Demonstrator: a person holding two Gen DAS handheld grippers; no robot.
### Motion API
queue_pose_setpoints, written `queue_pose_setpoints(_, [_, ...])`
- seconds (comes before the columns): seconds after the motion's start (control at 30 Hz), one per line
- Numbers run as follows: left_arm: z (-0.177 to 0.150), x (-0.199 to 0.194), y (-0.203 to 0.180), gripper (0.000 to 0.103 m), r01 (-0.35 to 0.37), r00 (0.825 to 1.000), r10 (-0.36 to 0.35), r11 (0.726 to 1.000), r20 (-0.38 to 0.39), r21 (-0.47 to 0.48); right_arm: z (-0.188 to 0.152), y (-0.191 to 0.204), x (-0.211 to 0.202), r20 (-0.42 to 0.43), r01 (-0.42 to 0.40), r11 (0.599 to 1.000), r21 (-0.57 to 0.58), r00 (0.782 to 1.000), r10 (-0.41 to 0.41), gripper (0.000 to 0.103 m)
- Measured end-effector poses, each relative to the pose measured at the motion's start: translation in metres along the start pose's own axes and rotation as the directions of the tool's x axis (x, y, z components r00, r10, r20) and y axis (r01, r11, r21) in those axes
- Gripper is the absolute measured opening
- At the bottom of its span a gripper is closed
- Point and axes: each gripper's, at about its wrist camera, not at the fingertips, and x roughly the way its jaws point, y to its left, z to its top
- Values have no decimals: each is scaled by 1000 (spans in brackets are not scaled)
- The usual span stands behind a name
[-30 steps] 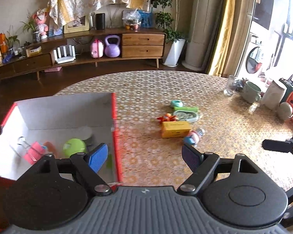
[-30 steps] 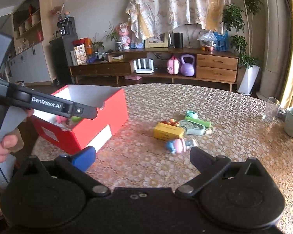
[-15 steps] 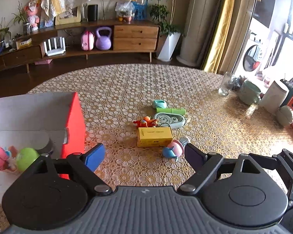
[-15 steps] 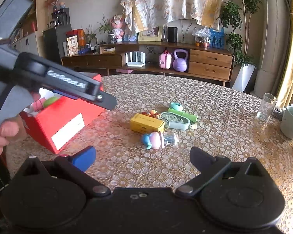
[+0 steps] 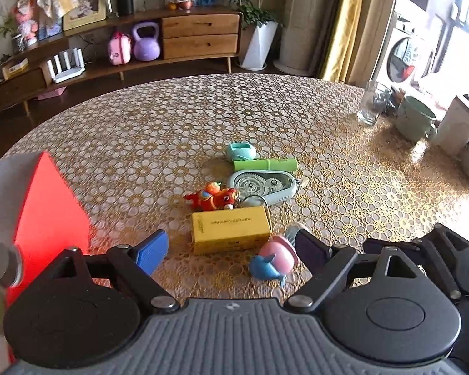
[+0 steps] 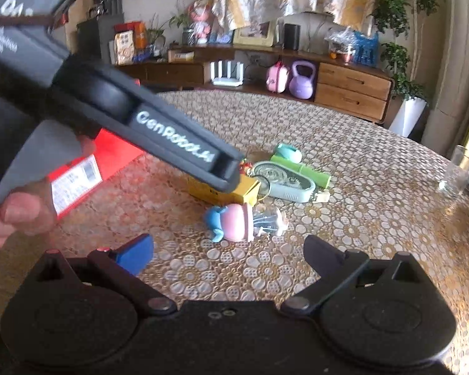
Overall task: Organize rigid objects
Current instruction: 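Grasp the yellow box with the left tool while the right tool grasps the pink pig figure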
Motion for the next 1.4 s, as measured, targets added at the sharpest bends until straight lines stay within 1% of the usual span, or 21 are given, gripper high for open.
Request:
queue_pose_setpoints(0.07, [3,9,-2,89,-15,1000,15,1000,-6,8,0,-1,11,-15,2,1000,-9,1000,-2,101])
queue_pose_setpoints(0.17, [6,20,-2,89,-13,1000,13,1000,-13,6,1,0,21,-23,-3,1000,-17,1000,3,101])
queue_pose_setpoints(0.27, [7,31,-3,89,-17,999,18,1000,-34,14,1,2,28,-25,-8,1000,-21,1000,8,101])
queue_pose_setpoints(0.47, [10,46,-4,89,-33,999,34,999,-38,26,1,4,38,-35,-6,999,-37,999,5,101])
queue_pose_setpoints(0.6, [11,55,-1,89,-23,999,24,1000,-46,16,1,4,43,-39,-8,999,-34,999,6,101])
queue_pose_setpoints(0.9, [9,61,5,88,-11,999,11,1000,-39,5,-2,2,48,-43,-17,1000,-7,999,16,95])
queue_pose_setpoints(1.0, [9,60,5,83,4,999,-4,1000,-35,-3,-1,0,46,-37,-9,1000,6,999,10,90])
queue_pose_setpoints(1.07, [9,59,4,75,16,999,-16,1000,-30,-5,-2,-2,43,-35,2,1000,15,999,-1,85])
queue_pose_setpoints(1.13, [9,57,1,75,4,1000,-4,1000,-26,2,-1,-3,42,-33,12,1000,23,999,-12,77])
queue_pose_setpoints(1.17, [9,57,0,75,-2,1000,2,1000,-24,2,0,-4,41,-33,18,1000,25,999,-17,75])
queue_pose_setpoints(1.4, [9,55,8,74,-23,999,22,1000,-35,-21,1,-6,39,-39,23,999,26,999,-22,74])
